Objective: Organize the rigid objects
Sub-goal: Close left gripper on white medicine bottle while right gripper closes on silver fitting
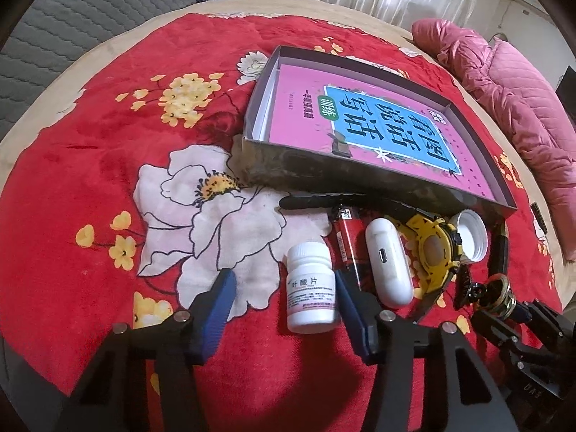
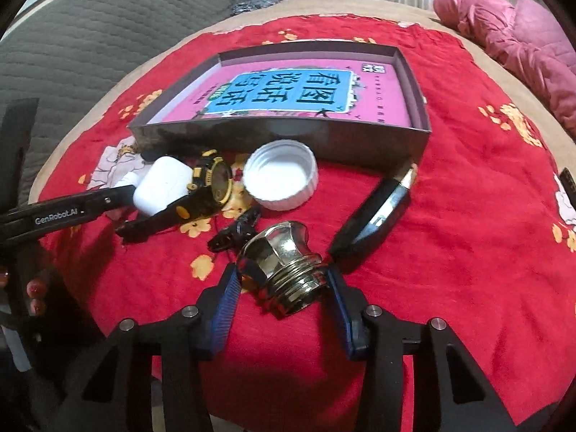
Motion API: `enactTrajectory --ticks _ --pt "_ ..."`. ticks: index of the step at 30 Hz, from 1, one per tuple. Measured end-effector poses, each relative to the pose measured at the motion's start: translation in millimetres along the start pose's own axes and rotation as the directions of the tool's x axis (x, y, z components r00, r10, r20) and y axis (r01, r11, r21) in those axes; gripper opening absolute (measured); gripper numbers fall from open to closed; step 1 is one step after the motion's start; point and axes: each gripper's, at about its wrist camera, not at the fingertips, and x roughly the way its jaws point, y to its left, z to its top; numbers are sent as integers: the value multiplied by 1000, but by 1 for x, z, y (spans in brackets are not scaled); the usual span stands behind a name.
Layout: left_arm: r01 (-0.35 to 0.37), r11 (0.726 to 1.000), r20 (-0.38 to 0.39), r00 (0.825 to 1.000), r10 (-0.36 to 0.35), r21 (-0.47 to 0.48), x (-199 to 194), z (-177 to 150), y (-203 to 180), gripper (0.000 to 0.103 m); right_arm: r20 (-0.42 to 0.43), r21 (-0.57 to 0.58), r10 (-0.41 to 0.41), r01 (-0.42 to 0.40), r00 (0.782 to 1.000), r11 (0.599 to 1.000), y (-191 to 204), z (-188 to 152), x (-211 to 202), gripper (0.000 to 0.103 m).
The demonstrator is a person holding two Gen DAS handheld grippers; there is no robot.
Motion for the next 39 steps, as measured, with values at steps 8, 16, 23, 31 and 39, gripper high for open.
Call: enactTrajectory --ticks 8,16,23,31,39 --pt "10 1000 -8 1000 -10 16 3 1 -3 43 14 5 26 -26 1000 1000 1 2 1 48" --pt "-4 998 -20 1000 5 56 7 -2 -9 35 40 16 44 -44 998 999 0 5 -2 48" --pt "19 999 -13 1000 -19 35 5 -2 -4 27 76 24 61 -63 995 998 -1 7 -8 48" --pt "87 996 11 996 -87 -8 -5 1 3 27 129 33 73 -78 989 996 -2 10 -17 48" --pt "110 994 61 992 -111 25 -19 2 -6 27 173 41 61 -69 983 997 -6 12 -26 48"
